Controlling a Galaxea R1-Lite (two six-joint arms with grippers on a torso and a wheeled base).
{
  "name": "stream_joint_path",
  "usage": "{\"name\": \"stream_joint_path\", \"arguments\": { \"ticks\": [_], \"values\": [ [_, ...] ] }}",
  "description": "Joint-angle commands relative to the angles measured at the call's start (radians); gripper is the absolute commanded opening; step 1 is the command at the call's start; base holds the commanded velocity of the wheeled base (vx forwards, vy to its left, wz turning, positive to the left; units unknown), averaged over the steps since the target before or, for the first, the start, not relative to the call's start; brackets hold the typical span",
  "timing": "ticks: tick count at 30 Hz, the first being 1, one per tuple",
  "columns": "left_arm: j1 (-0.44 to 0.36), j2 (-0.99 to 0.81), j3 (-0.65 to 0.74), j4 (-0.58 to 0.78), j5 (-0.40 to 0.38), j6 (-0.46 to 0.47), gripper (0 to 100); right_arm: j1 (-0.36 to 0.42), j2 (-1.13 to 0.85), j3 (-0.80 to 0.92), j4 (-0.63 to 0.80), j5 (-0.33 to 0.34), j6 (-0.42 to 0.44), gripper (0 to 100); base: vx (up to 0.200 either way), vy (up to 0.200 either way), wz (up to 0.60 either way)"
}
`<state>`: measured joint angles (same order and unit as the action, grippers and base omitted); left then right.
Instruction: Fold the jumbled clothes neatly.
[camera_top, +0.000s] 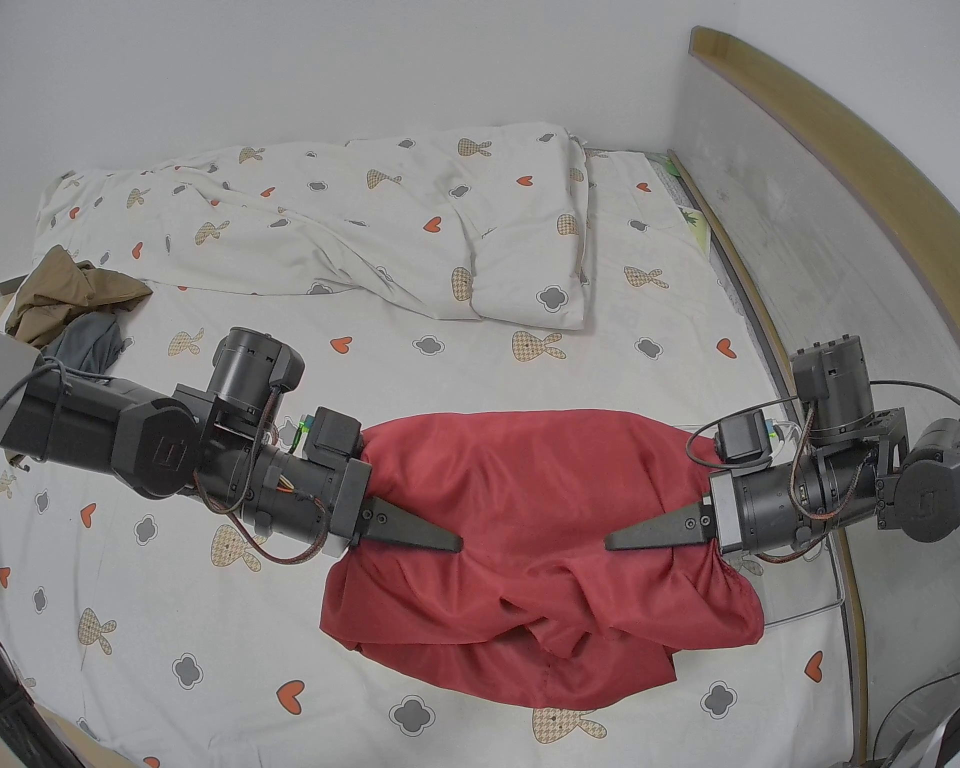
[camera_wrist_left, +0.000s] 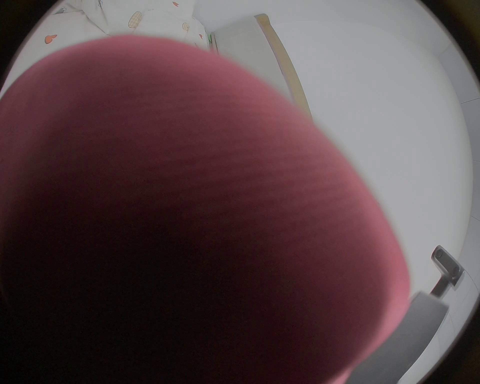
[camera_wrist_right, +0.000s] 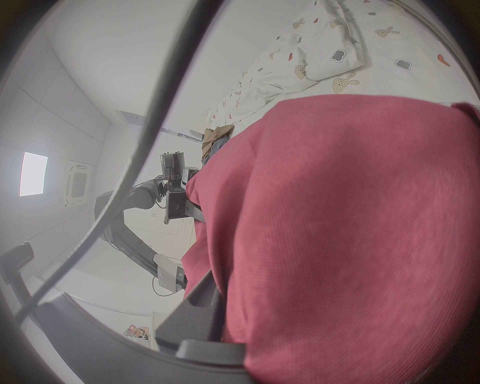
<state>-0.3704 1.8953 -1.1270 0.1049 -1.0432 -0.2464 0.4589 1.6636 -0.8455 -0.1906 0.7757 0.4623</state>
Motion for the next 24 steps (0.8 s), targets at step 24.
{"name": "stream_joint_path", "arguments": {
  "ticks": [24],
  "values": [
    [-0.012,-0.004,-0.022,0.002,0.000,-0.017,0,-0.022,-0.033,0.003,0.010,0.000,-0.001,0,-0.008,0.000,0.00]
  ]
}}
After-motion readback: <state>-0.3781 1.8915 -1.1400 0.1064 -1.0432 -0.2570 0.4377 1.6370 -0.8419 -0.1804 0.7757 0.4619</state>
